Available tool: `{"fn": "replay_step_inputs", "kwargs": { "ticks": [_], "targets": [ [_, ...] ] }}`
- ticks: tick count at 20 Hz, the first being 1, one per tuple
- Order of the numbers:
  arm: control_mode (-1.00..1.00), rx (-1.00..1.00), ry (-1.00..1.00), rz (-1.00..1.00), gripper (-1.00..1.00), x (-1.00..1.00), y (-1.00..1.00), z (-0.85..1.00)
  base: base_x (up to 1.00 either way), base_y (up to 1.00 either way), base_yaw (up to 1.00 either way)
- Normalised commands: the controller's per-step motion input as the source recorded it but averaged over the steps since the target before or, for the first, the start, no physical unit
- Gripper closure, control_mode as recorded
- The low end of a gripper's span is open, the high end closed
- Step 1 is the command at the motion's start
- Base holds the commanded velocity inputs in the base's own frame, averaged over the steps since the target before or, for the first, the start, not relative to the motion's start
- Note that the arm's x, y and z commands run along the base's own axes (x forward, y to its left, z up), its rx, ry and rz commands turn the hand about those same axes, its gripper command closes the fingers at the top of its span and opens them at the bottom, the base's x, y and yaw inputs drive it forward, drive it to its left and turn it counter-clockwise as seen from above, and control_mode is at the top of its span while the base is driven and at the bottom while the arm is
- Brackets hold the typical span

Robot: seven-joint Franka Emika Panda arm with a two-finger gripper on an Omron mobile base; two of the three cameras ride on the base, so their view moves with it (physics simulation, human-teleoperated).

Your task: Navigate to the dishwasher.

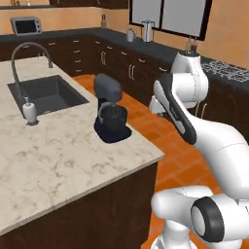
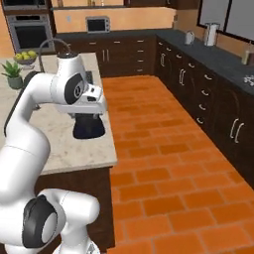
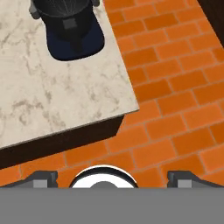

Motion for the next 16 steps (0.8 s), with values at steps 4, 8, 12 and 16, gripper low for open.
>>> {"fn": "replay_step_inputs", "kwargs": {
  "ticks": [4, 8, 12, 16],
  "targets": [
    [1.0, 0.0, 0.0, 0.0, -1.0, 0.0, 0.0, 0.0, 0.42, 0.0, 0.72],
    [1.0, 0.0, 0.0, 0.0, -1.0, 0.0, 0.0, 0.0, 0.76, -0.5, 0.61],
    [1.0, 0.0, 0.0, 0.0, -1.0, 0.0, 0.0, 0.0, 0.33, -1.0, 0.32],
    [1.0, 0.0, 0.0, 0.0, -1.0, 0.0, 0.0, 0.0, 0.0, -1.0, 0.07]
  ]
}}
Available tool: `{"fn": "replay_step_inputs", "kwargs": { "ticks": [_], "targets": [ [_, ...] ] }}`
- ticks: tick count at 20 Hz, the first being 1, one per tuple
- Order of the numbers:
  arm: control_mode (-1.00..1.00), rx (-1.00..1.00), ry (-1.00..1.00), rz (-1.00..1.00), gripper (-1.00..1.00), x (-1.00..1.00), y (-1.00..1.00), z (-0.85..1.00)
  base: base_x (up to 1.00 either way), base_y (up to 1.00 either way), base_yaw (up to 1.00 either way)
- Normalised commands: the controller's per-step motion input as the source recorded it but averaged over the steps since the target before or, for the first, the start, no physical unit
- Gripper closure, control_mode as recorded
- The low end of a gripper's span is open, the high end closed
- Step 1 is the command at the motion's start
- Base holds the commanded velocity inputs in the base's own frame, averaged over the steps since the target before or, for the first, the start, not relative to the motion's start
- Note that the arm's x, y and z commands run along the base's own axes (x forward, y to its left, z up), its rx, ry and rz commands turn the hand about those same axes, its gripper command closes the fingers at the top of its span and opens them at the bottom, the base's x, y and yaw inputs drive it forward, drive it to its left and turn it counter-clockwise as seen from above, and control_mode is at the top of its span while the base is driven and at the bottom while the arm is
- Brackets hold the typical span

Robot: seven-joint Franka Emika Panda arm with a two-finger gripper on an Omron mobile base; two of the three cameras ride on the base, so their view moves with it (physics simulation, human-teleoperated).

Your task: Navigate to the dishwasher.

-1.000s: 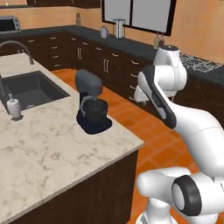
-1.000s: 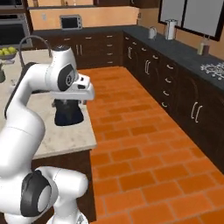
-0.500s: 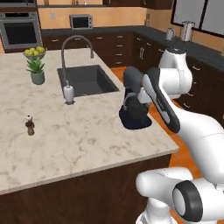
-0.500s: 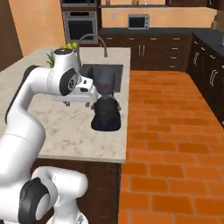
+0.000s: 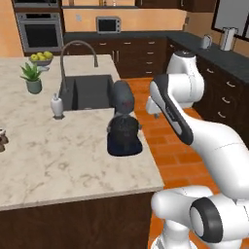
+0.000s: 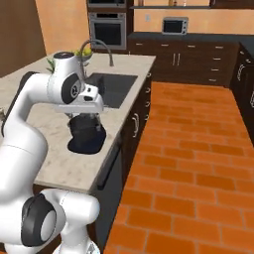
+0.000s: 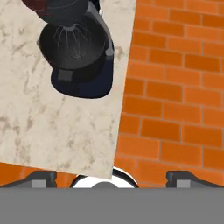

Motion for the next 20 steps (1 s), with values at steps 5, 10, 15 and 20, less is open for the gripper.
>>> {"fn": "replay_step_inputs", "kwargs": {
  "ticks": [5, 10, 15, 20],
  "targets": [
    [1.0, 0.0, 0.0, 0.0, -1.0, 0.0, 0.0, 0.0, 0.13, -1.0, 0.06],
    [1.0, 0.0, 0.0, 0.0, -1.0, 0.0, 0.0, 0.0, 0.48, -0.93, 0.3],
    [1.0, 0.0, 0.0, 0.0, -1.0, 0.0, 0.0, 0.0, 0.56, -0.53, 0.68],
    [1.0, 0.0, 0.0, 0.0, -1.0, 0.0, 0.0, 0.0, 0.46, -0.46, 0.73]
  ]
}}
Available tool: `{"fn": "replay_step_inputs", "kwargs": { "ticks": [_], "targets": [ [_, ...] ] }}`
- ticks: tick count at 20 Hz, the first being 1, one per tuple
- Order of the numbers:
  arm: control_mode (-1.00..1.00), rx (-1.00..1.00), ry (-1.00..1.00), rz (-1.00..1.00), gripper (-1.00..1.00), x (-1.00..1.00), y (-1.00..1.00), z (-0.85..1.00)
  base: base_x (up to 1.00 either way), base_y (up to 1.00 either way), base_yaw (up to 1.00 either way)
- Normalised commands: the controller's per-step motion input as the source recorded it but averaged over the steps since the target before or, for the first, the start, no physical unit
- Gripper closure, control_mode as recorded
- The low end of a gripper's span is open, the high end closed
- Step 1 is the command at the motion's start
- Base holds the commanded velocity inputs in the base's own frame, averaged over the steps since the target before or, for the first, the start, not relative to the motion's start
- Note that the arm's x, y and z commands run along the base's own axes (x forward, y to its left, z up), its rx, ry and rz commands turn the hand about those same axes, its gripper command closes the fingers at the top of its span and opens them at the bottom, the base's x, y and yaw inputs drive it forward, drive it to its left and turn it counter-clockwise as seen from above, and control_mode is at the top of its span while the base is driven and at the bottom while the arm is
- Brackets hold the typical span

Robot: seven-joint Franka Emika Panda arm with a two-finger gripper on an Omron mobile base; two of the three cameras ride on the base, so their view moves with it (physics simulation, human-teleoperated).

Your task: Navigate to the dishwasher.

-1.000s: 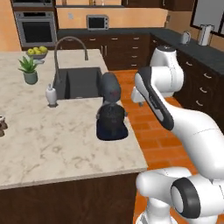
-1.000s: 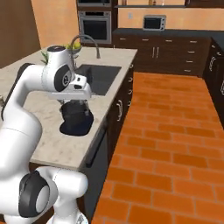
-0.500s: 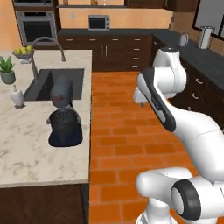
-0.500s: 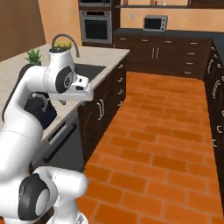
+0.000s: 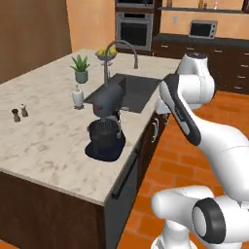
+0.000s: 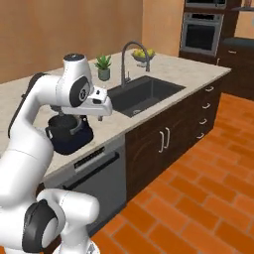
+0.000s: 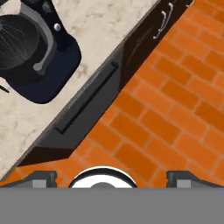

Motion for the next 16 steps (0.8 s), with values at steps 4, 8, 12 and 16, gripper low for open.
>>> {"fn": "replay_step_inputs", "kwargs": {
  "ticks": [4, 8, 12, 16],
  "targets": [
    [1.0, 0.0, 0.0, 0.0, -1.0, 0.0, 0.0, 0.0, 0.38, -0.47, 0.74],
    [1.0, 0.0, 0.0, 0.0, -1.0, 0.0, 0.0, 0.0, 0.27, -0.62, 0.69],
    [1.0, 0.0, 0.0, 0.0, -1.0, 0.0, 0.0, 0.0, 0.04, -0.92, 0.58],
    [1.0, 0.0, 0.0, 0.0, -1.0, 0.0, 0.0, 0.0, 0.0, -1.0, 0.55]
  ]
}}
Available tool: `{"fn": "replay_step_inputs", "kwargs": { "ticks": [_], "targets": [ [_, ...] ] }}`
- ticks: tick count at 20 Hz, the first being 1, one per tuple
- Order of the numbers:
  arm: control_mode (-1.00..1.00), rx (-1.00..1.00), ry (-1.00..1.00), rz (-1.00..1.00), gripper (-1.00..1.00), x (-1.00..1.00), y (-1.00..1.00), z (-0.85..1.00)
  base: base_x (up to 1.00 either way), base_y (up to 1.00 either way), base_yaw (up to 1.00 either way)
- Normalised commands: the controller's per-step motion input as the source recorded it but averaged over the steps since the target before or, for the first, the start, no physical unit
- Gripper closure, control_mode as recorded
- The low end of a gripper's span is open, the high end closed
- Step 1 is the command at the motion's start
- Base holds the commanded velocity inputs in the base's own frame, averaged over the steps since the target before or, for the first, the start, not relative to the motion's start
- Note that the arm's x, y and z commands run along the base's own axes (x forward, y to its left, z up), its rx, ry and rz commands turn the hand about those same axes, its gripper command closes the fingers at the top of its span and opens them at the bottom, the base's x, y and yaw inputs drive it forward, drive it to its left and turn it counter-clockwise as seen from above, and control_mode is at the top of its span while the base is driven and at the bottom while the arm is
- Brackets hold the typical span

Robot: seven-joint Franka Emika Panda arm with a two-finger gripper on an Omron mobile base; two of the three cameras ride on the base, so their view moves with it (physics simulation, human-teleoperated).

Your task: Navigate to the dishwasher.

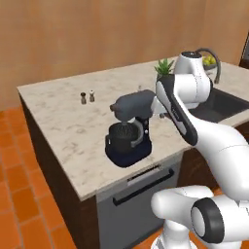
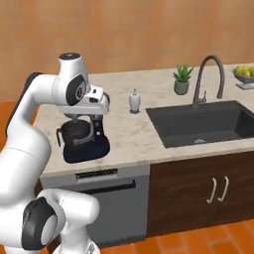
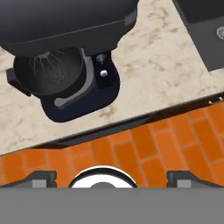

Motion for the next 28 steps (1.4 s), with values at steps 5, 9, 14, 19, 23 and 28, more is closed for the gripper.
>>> {"fn": "replay_step_inputs", "kwargs": {
  "ticks": [5, 9, 14, 19, 23, 28],
  "targets": [
    [1.0, 0.0, 0.0, 0.0, -1.0, 0.0, 0.0, 0.0, 0.0, -0.99, 0.56],
    [1.0, 0.0, 0.0, 0.0, -1.0, 0.0, 0.0, 0.0, 0.0, -0.86, 0.6],
    [1.0, 0.0, 0.0, 0.0, -1.0, 0.0, 0.0, 0.0, -0.01, -0.13, 0.22],
    [1.0, 0.0, 0.0, 0.0, -1.0, 0.0, 0.0, 0.0, 0.48, 0.01, 0.04],
    [1.0, 0.0, 0.0, 0.0, -1.0, 0.0, 0.0, 0.0, 0.76, -0.02, 0.01],
    [1.0, 0.0, 0.0, 0.0, -1.0, 0.0, 0.0, 0.0, 0.27, -0.15, 0.0]
  ]
}}
